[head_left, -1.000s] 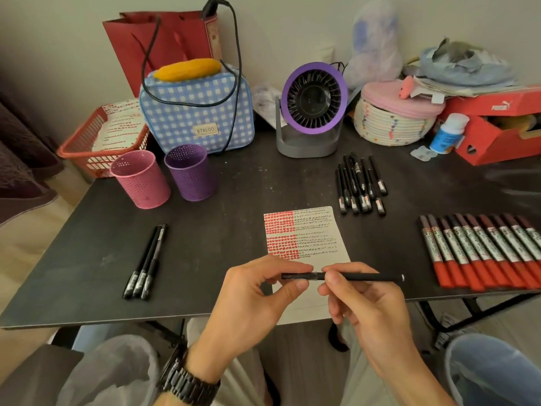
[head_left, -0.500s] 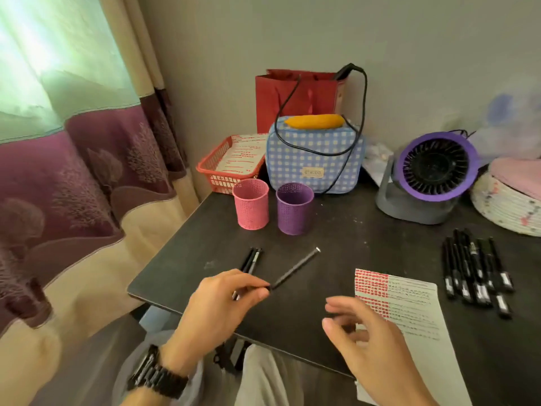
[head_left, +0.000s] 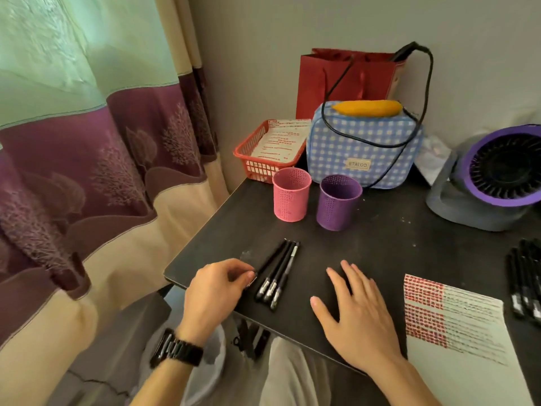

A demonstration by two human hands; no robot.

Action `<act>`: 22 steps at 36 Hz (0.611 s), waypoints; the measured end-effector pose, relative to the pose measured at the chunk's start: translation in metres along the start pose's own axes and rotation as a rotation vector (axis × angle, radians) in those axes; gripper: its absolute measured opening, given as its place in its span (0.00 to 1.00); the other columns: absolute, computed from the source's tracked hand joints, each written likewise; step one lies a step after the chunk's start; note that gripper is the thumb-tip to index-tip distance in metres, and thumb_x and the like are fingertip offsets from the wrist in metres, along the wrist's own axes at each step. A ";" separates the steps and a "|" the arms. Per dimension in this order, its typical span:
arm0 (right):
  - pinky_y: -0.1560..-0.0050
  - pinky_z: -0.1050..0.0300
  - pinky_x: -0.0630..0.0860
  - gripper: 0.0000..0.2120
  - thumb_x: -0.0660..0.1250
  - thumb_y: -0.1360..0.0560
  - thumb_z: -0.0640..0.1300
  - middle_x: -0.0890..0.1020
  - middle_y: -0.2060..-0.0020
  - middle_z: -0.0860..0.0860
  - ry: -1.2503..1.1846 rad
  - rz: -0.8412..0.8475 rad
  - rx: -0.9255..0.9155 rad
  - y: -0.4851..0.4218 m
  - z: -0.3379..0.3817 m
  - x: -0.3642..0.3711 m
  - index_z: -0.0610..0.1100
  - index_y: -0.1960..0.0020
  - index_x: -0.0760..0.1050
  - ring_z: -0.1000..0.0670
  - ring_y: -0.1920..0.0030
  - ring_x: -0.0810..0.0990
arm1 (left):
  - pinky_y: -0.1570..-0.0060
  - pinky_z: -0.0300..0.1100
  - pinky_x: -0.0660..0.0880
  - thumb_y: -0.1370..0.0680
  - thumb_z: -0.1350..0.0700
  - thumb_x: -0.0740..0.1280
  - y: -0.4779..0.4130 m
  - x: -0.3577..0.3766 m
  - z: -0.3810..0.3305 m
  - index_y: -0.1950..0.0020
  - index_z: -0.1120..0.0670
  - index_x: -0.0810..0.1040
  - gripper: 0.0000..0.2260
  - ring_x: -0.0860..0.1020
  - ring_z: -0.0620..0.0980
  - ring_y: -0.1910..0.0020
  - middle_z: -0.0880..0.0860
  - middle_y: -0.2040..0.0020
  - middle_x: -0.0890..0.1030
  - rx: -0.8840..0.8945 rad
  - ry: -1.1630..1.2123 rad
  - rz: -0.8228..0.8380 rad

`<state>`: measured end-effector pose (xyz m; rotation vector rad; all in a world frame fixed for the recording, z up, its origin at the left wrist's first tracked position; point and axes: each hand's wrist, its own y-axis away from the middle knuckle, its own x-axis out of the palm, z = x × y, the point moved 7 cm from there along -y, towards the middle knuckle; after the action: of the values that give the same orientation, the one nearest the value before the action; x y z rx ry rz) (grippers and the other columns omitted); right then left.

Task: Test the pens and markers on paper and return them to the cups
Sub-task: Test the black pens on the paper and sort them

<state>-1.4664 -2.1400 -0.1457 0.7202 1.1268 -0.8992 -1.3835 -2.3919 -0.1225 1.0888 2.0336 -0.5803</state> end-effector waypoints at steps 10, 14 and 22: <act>0.24 0.54 0.38 0.36 0.45 0.21 0.71 0.48 0.17 0.54 -0.014 -0.010 -0.003 -0.002 -0.002 0.002 0.58 0.18 0.50 0.52 0.18 0.44 | 0.55 0.44 0.79 0.23 0.40 0.70 0.004 0.005 -0.003 0.54 0.35 0.83 0.03 0.80 0.39 0.55 0.35 0.60 0.82 0.015 -0.042 -0.040; 0.23 0.54 0.39 0.35 0.46 0.21 0.70 0.48 0.17 0.54 -0.035 -0.020 -0.016 0.000 -0.001 0.001 0.57 0.18 0.50 0.52 0.18 0.43 | 0.54 0.46 0.80 0.23 0.39 0.69 0.006 0.007 -0.004 0.53 0.36 0.83 0.05 0.80 0.42 0.53 0.34 0.61 0.81 0.008 -0.032 -0.031; 0.23 0.54 0.39 0.35 0.46 0.21 0.70 0.49 0.17 0.53 -0.043 -0.038 -0.024 -0.001 -0.003 0.005 0.57 0.18 0.51 0.52 0.18 0.44 | 0.55 0.46 0.80 0.22 0.41 0.69 0.008 0.005 -0.007 0.53 0.37 0.83 0.04 0.80 0.39 0.56 0.34 0.61 0.81 0.006 -0.024 -0.016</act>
<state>-1.4674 -2.1391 -0.1512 0.6590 1.1147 -0.9277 -1.3811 -2.3808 -0.1224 1.0644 2.0229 -0.6054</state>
